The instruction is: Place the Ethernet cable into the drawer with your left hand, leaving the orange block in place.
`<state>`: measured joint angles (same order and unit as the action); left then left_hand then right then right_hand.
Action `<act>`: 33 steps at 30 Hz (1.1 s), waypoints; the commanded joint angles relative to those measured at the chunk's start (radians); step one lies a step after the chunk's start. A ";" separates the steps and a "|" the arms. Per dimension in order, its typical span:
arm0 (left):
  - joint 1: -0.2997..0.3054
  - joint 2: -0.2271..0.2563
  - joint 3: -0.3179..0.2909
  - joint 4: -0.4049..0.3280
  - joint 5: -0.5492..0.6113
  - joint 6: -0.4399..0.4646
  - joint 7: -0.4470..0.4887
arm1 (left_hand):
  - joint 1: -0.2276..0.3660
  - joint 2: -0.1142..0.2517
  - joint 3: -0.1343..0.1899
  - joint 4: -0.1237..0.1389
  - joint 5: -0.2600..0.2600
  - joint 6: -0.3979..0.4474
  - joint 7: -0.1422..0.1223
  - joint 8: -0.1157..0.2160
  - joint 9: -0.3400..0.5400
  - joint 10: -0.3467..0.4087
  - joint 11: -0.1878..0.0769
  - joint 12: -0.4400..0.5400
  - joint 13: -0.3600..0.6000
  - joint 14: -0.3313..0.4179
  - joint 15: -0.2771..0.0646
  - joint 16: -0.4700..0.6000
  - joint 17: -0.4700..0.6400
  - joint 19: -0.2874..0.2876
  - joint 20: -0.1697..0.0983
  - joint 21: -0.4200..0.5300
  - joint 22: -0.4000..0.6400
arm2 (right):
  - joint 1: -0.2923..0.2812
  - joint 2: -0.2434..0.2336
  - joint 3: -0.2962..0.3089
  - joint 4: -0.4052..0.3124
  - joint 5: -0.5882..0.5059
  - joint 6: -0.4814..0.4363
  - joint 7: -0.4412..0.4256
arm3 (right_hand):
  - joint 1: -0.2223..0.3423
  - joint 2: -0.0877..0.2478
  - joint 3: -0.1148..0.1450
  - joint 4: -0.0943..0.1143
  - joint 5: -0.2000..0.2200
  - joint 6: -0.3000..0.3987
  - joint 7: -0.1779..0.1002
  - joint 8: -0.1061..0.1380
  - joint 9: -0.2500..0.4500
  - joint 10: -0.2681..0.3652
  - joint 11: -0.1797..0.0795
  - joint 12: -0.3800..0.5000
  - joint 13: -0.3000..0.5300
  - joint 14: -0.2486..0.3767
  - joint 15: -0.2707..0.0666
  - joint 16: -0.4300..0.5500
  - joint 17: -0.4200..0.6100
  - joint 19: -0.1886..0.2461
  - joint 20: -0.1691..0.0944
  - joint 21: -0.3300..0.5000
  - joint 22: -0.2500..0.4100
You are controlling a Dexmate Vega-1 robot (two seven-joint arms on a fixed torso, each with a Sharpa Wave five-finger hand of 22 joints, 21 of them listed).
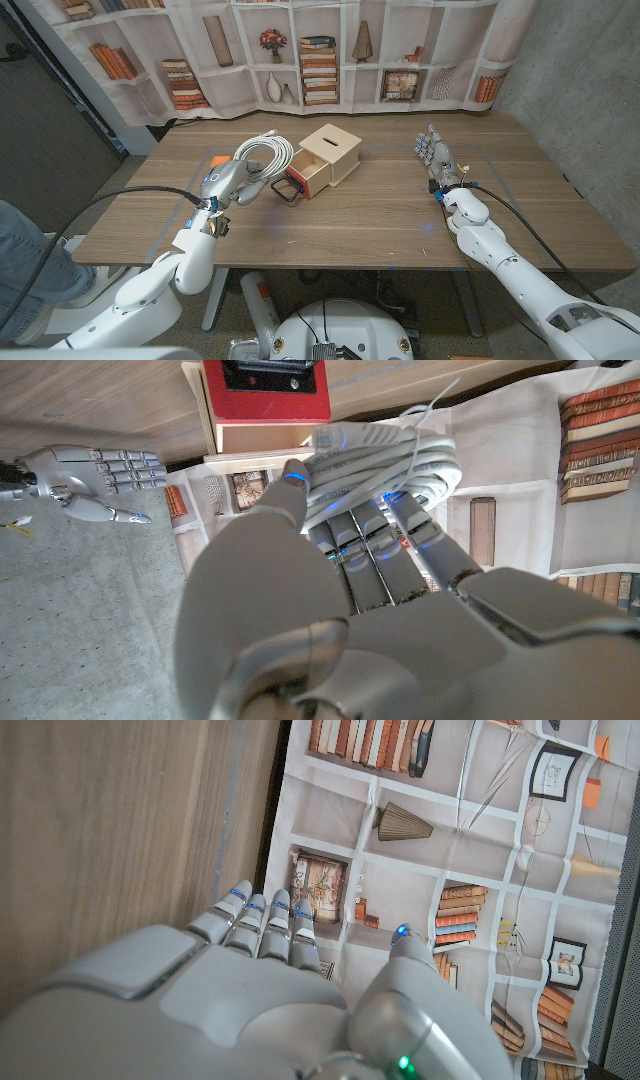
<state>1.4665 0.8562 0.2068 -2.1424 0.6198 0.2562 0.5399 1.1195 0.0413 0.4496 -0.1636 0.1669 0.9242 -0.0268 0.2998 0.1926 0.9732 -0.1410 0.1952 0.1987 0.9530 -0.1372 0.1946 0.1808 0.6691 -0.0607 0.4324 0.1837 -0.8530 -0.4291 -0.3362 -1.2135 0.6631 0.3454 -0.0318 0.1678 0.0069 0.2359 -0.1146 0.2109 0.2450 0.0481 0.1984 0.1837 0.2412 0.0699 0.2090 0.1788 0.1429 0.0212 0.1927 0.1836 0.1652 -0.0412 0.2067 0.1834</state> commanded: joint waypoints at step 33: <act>-0.185 -0.005 0.136 0.105 -0.029 -0.095 0.058 | -0.014 0.005 0.048 0.046 0.007 0.080 -0.033 0.002 0.003 0.025 -0.025 -0.003 0.000 -0.001 -0.070 0.000 0.002 -0.004 -0.035 -0.001 0.004 | -0.032 -0.020 0.017 -0.026 0.014 0.003 -0.001 | 0.004 0.009 -0.007 0.000 0.000 0.007 0.003 -0.003 0.003 0.010 -0.001 0.001 0.004 0.011 -0.003 0.000 0.004 0.015 -0.027 0.001 0.003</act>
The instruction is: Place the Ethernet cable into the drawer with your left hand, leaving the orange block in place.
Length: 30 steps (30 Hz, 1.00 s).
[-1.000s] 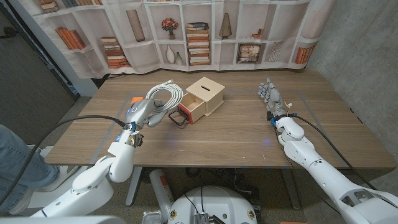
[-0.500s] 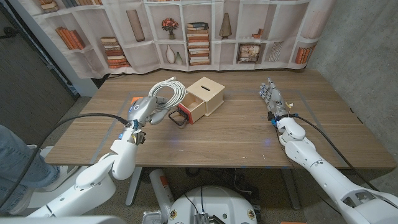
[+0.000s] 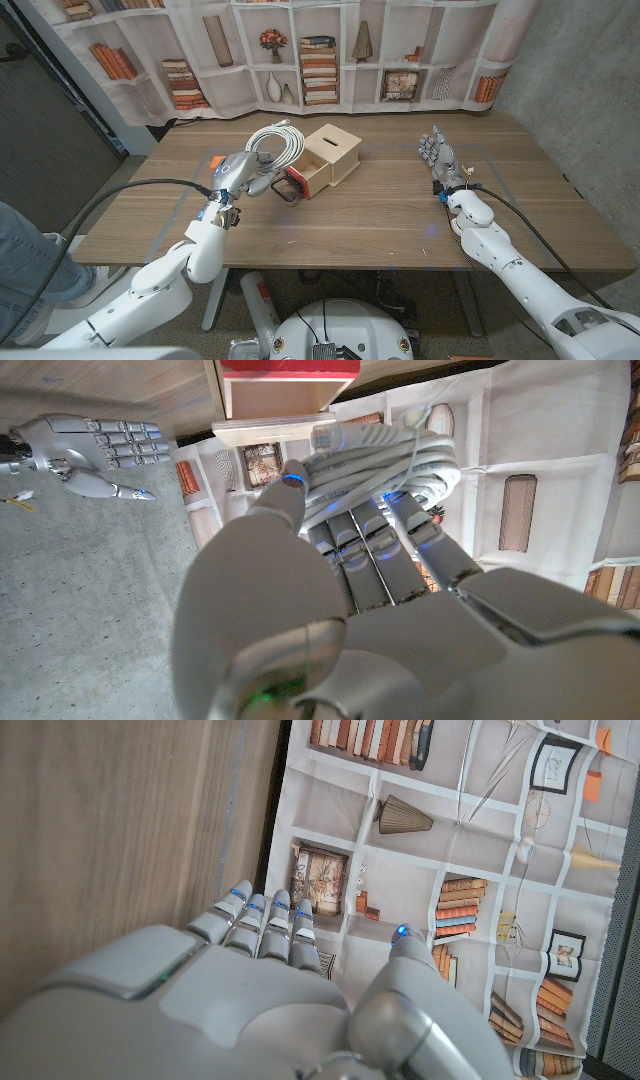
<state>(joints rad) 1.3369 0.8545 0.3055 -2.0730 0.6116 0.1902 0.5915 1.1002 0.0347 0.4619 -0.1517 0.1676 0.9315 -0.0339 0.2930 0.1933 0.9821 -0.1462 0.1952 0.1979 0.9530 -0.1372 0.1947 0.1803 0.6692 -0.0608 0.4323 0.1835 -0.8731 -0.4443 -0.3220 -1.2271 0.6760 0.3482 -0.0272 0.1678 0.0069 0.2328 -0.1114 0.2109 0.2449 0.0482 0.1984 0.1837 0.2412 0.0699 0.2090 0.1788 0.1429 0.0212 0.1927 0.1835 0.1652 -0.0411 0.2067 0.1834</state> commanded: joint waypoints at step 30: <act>-0.206 -0.021 0.136 0.134 -0.034 -0.102 0.010 | 0.000 0.010 0.037 0.035 0.005 0.080 -0.030 0.008 0.002 0.020 -0.023 -0.003 0.001 -0.003 -0.070 -0.001 0.003 -0.010 -0.035 -0.002 0.004 | -0.026 -0.006 0.010 -0.029 0.002 0.006 -0.024 | 0.005 0.010 -0.006 -0.003 0.000 0.008 0.003 -0.003 0.003 0.010 0.000 0.000 0.005 0.017 -0.004 0.000 0.005 0.021 -0.029 0.001 0.003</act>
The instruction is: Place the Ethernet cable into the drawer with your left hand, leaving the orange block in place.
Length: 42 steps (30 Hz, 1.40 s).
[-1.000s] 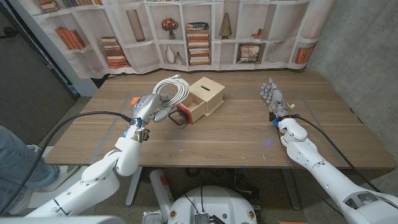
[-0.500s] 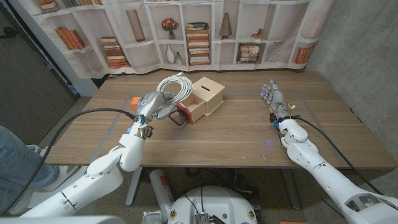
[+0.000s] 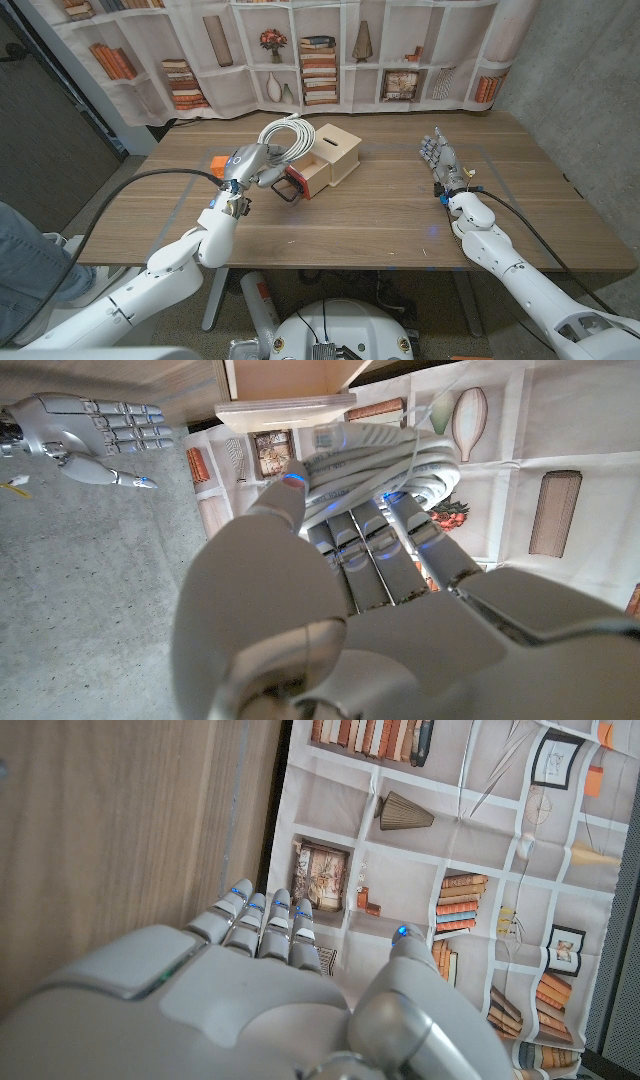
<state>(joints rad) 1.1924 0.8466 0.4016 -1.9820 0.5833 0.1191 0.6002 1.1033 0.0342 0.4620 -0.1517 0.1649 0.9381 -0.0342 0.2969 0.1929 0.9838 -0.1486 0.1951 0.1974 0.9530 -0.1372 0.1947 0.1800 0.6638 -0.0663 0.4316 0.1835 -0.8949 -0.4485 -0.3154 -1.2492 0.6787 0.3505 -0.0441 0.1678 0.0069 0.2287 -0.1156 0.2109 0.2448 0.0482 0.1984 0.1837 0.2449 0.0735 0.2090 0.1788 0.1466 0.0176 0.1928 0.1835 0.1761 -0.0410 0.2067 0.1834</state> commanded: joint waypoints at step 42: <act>-0.207 -0.077 0.157 0.162 0.013 -0.108 0.017 | -0.012 0.009 0.042 0.036 0.008 0.059 -0.031 -0.007 0.003 0.005 -0.018 -0.007 0.002 -0.042 -0.067 -0.007 0.004 -0.040 -0.031 -0.015 0.004 | -0.058 -0.015 0.026 -0.044 0.013 0.023 -0.026 | 0.006 0.011 -0.003 0.001 0.000 0.008 0.001 -0.003 0.003 0.009 -0.006 0.001 0.005 0.015 -0.001 -0.001 0.005 0.013 -0.030 0.000 0.003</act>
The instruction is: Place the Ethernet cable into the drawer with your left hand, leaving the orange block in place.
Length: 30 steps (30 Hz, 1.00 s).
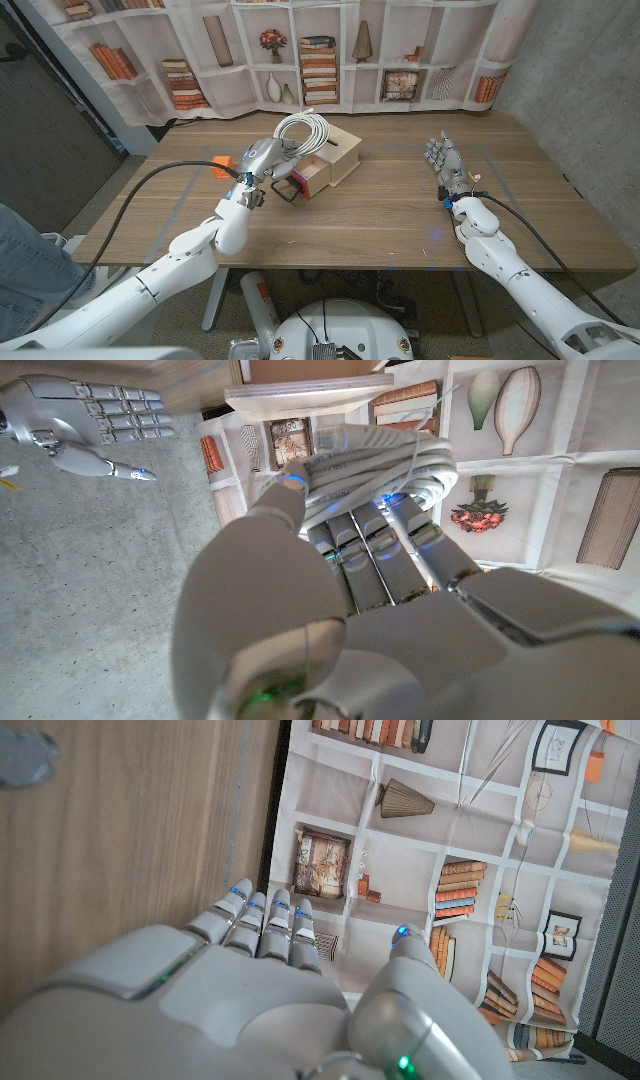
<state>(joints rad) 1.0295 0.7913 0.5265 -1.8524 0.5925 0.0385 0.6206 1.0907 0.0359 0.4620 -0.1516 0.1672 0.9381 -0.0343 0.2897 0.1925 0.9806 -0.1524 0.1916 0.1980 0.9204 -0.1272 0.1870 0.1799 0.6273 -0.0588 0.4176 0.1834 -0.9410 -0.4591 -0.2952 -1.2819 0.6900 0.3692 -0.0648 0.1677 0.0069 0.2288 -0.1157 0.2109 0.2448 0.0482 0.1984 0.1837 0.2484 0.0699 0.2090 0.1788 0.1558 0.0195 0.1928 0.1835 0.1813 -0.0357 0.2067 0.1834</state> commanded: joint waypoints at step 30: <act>-0.092 -0.045 0.083 0.080 -0.010 -0.043 -0.060 | -0.009 0.000 0.041 0.037 0.005 0.031 -0.035 -0.015 0.003 -0.028 -0.017 -0.009 0.002 -0.070 -0.067 -0.005 0.005 -0.054 -0.029 -0.022 0.004 | -0.013 -0.009 0.004 -0.015 0.004 -0.008 -0.006 | 0.007 0.012 -0.005 0.001 0.000 0.009 0.001 -0.003 0.003 0.005 -0.002 0.000 0.005 0.010 -0.002 0.000 0.005 0.011 -0.033 0.000 0.003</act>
<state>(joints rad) 0.9504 0.7505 0.5976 -1.7845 0.5937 -0.0041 0.5844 1.0874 0.0317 0.4776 -0.1362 0.1675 0.9383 -0.0345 0.2765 0.1935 0.9757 -0.1596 0.1829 0.1979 0.8553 -0.1091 0.1809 0.1799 0.5798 -0.0537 0.4022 0.1835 -0.9559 -0.4663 -0.2907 -1.2960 0.6941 0.3711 -0.0692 0.1744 0.0135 0.2289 -0.1157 0.2109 0.2448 0.0482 0.1984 0.1836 0.2483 0.0699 0.2090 0.1788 0.1593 0.0158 0.1928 0.1835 0.1850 -0.0395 0.2067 0.1834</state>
